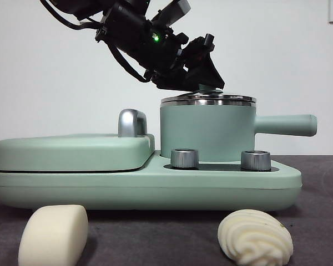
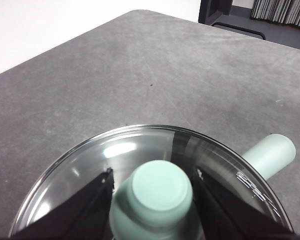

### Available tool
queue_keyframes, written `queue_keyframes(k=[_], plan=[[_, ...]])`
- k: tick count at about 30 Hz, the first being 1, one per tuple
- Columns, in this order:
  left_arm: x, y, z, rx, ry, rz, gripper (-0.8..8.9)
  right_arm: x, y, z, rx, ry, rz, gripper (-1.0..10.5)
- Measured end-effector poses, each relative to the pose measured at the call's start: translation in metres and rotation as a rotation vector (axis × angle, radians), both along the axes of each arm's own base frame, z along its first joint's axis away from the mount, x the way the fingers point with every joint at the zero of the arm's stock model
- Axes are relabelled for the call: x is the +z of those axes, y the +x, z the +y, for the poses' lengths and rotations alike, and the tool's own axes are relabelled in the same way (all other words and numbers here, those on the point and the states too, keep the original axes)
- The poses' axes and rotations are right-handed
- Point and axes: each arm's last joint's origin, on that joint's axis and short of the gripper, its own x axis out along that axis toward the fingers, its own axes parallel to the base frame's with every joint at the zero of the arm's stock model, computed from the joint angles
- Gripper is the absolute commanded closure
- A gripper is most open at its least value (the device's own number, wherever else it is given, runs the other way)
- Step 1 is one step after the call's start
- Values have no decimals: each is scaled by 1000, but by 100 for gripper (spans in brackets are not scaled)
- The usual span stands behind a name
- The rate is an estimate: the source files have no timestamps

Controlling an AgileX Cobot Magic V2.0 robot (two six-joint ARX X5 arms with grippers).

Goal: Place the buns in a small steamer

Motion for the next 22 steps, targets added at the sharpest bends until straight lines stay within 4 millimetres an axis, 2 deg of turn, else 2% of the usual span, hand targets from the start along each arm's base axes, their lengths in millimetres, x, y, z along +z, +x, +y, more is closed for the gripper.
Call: queue_keyframes(k=[2,6,7,22], plan=[[0,0,0,-1,1,-1,605,0,0,0,0,0,0,680],[0,0,0,-3,1,-2,787,0,0,0,0,0,0,680],[0,0,0,-3,1,-3,807,0,0,0,0,0,0,680],[5,-3,2,0,8,5,806,0,0,0,0,0,0,680]])
